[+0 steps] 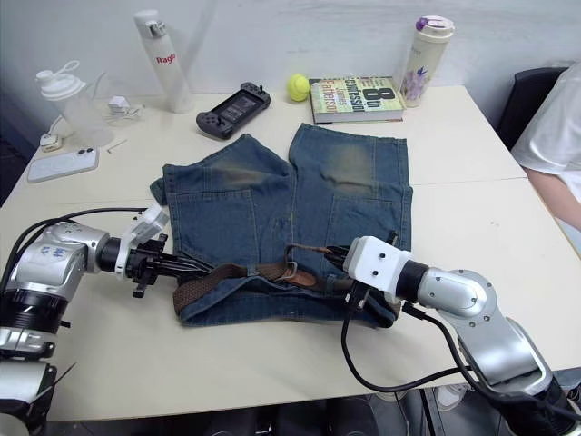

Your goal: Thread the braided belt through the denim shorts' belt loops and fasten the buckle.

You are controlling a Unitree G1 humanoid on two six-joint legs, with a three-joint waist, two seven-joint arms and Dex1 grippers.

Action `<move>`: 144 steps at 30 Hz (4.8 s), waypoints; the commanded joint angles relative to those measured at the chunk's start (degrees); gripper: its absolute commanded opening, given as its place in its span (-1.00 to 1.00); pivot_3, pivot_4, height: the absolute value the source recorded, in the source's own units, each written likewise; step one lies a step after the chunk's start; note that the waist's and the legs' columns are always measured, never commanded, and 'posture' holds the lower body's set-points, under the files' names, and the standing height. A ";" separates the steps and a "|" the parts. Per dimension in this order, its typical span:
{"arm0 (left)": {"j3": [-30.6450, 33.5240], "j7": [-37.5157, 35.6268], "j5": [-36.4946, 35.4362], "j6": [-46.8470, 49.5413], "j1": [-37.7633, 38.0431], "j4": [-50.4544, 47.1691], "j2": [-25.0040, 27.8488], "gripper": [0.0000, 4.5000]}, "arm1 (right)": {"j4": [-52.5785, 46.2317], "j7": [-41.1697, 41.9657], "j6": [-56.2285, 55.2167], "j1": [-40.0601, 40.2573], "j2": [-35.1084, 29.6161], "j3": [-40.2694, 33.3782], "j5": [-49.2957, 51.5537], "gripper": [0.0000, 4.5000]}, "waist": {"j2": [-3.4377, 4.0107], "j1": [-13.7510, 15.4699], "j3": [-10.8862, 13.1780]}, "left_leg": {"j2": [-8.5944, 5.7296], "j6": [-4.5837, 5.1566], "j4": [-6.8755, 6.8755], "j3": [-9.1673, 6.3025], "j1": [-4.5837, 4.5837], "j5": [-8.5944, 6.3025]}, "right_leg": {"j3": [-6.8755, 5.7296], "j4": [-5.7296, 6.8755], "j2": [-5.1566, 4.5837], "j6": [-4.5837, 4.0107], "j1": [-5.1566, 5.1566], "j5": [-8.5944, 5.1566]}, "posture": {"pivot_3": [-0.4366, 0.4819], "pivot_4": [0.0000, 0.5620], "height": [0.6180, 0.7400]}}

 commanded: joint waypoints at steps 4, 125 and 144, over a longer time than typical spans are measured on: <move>-4.38 -6.47 -16.49 16.50 -1.99 -2.81 7.73 -0.97 | -2.00 3.89 -3.32 -0.61 0.09 -6.53 6.00 -1.00 | -0.01 -0.40 0.00 | 0.01 0.00 -0.05 -0.06 0.00 0.00 | 0.07 -0.01 -0.06 0.00 0.00 0.00 | -0.05 -0.47 1.00; 12.94 52.13 -16.23 -0.23 21.64 -46.76 -23.99 -1.00 | 2.02 -3.90 26.40 -10.60 15.89 5.14 8.89 -0.99 | 0.01 0.08 0.00 | -0.05 -0.06 -0.15 -0.36 0.00 0.19 | -0.04 -0.13 -0.22 0.01 0.16 0.02 | -0.05 -0.47 1.00; 14.23 55.32 -11.89 -2.75 21.44 -42.96 -21.50 -1.00 | -1.47 -0.72 0.77 -0.49 1.91 17.09 -12.17 0.92 | 0.00 0.03 0.00 | -0.03 -0.09 -0.22 -0.33 0.00 0.17 | -0.02 -0.35 -0.23 0.02 0.15 0.03 | -0.05 -0.47 1.00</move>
